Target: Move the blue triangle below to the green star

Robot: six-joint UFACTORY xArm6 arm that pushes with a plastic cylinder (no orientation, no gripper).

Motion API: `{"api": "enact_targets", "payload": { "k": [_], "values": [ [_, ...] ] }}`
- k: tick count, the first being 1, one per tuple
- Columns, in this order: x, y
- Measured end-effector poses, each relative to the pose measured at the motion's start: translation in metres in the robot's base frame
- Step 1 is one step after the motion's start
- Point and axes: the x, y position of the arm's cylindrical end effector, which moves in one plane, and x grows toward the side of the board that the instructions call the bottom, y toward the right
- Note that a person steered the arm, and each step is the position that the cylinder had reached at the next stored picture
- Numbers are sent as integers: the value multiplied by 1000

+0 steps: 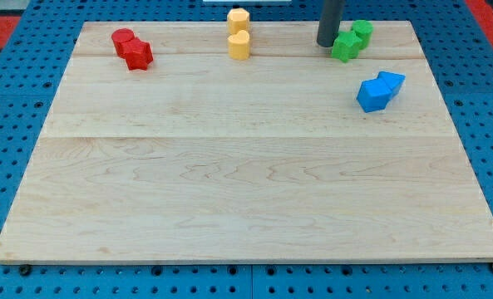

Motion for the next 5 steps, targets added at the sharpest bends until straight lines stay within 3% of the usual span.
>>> {"api": "enact_targets", "payload": {
  "k": [2,4,5],
  "values": [
    [1,-6],
    [51,-10],
    [58,36]
  ]
}}
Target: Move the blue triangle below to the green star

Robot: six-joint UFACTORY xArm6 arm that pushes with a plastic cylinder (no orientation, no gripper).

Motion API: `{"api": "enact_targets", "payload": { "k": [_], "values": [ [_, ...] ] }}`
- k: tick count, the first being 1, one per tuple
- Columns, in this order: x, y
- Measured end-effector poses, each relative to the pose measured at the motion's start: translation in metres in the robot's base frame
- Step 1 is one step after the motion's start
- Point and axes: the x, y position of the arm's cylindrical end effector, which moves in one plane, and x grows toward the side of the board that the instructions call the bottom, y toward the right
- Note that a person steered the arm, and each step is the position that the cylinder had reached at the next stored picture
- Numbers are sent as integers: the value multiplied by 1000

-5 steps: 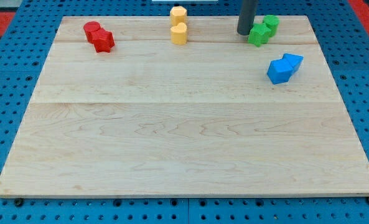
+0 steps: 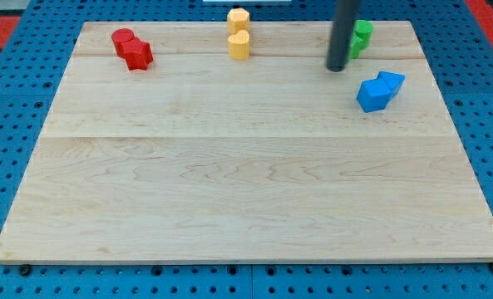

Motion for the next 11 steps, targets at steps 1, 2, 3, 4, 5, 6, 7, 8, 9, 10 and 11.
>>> {"api": "enact_targets", "payload": {
  "k": [1,2,3,4,5,6,7,8,9,10,11],
  "values": [
    [-1,80],
    [5,148],
    [47,138],
    [74,95],
    [65,80],
    [58,68],
    [49,34],
    [39,0],
    [13,28],
    [10,26],
    [19,-25]
  ]
}}
